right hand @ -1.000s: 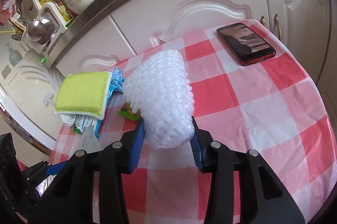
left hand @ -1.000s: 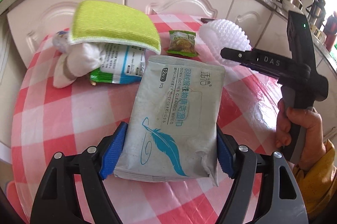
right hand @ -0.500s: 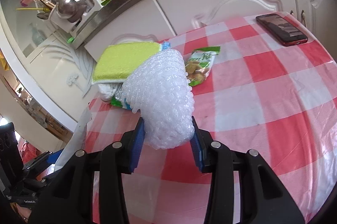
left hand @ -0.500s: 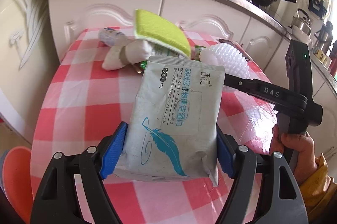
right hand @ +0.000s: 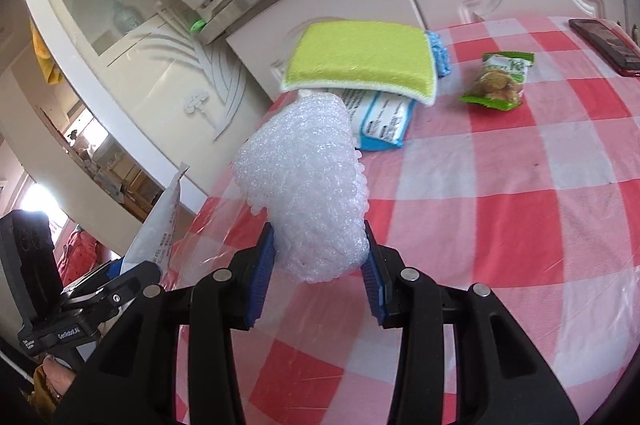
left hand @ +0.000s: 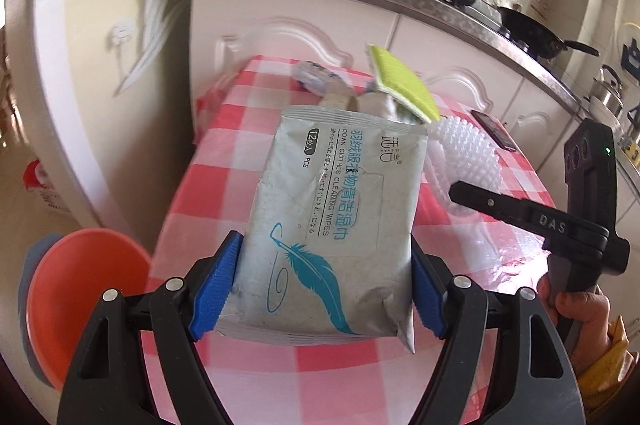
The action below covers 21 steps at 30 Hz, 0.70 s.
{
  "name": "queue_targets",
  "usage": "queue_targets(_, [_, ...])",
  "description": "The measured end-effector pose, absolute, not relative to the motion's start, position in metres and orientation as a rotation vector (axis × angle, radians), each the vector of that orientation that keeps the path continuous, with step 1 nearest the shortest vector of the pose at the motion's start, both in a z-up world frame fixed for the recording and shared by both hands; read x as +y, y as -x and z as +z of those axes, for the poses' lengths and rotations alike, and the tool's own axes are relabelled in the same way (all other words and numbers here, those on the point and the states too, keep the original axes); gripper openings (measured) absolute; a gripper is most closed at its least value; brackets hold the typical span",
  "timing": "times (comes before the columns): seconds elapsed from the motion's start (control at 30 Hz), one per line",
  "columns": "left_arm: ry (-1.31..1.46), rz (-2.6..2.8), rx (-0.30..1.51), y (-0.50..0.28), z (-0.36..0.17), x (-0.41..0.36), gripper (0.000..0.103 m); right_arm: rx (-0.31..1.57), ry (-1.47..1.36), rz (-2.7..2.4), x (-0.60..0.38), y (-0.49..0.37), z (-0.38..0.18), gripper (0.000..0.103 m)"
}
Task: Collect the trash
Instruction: 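Carry the wipes pack and foam net to the orange bucket and release both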
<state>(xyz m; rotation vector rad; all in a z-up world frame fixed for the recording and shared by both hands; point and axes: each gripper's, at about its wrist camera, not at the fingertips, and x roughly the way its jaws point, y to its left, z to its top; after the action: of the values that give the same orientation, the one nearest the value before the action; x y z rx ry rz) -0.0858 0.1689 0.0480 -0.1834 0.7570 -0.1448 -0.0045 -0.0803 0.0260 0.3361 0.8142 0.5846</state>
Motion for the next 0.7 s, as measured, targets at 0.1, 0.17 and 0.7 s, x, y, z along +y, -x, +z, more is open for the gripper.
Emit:
queue_targets(0.1, [0.211, -0.102, 0.747, 0.096, 0.049, 0.19, 0.077, 0.827, -0.305, 0.636, -0.058, 0.013, 0.027, 0.042])
queue_targets(0.17, [0.22, -0.075, 0.741, 0.102, 0.048, 0.203, 0.077, 0.831, -0.285, 0.663, -0.044, 0.019, 0.029, 0.042])
queue_targets(0.7, [0.364, 0.19, 0.704, 0.155, 0.033, 0.305, 0.077, 0.872, -0.112, 0.86, 0.06, 0.052, 0.046, 0.042])
